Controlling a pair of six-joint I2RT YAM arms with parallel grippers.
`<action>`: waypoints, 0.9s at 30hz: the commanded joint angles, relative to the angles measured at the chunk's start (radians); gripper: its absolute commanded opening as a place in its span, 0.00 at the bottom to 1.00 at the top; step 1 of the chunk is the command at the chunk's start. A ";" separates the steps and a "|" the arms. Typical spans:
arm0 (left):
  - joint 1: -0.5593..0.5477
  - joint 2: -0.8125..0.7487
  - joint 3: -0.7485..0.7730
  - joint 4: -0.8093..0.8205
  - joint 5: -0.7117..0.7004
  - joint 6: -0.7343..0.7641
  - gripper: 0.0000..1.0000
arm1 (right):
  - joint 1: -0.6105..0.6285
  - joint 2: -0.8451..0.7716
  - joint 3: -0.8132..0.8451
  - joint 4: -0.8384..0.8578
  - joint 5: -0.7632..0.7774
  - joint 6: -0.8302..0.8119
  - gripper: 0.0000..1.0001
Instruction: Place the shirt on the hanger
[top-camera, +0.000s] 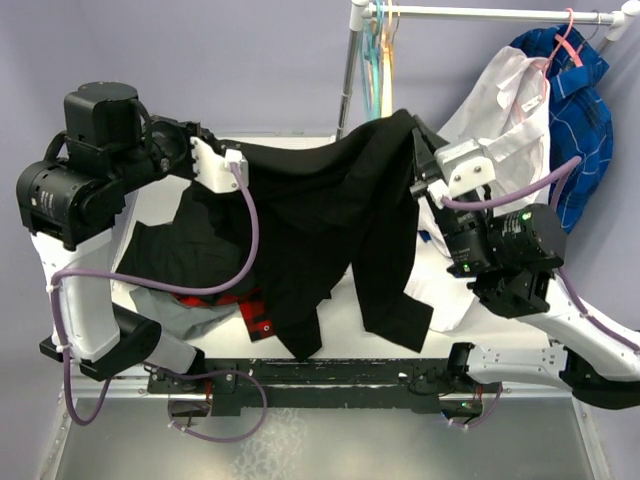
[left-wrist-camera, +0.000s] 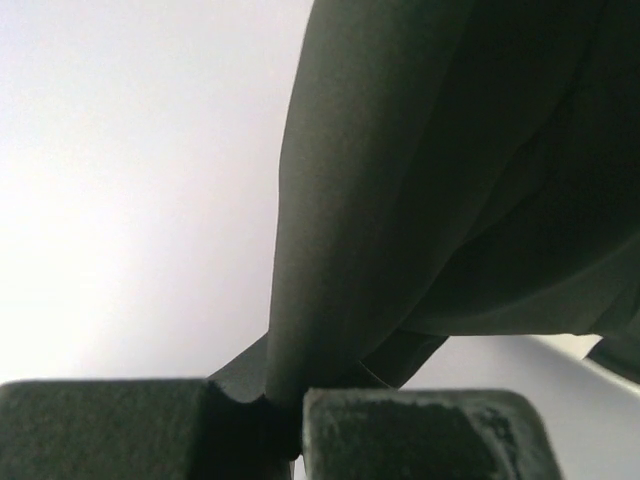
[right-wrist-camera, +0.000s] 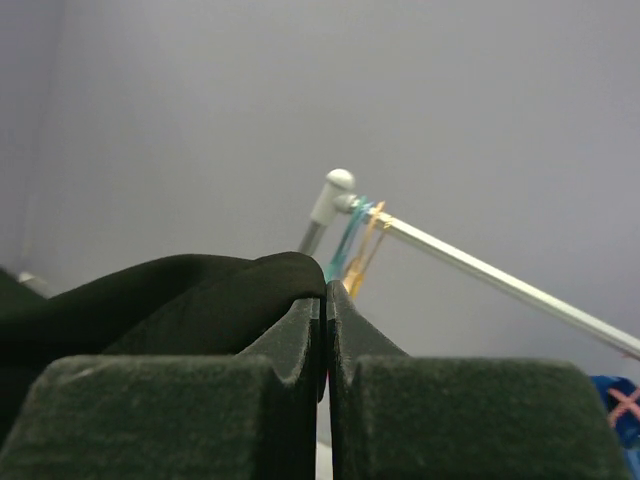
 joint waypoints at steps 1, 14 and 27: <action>0.001 -0.020 0.058 -0.006 -0.113 0.206 0.00 | -0.006 -0.085 -0.096 -0.070 -0.127 0.230 0.00; -0.001 0.017 -0.819 0.003 0.139 0.245 0.00 | -0.004 -0.350 -0.672 -0.133 -0.297 0.756 0.00; 0.098 0.329 -0.893 0.169 0.223 0.138 0.09 | -0.026 -0.190 -1.098 0.305 -0.058 1.173 0.00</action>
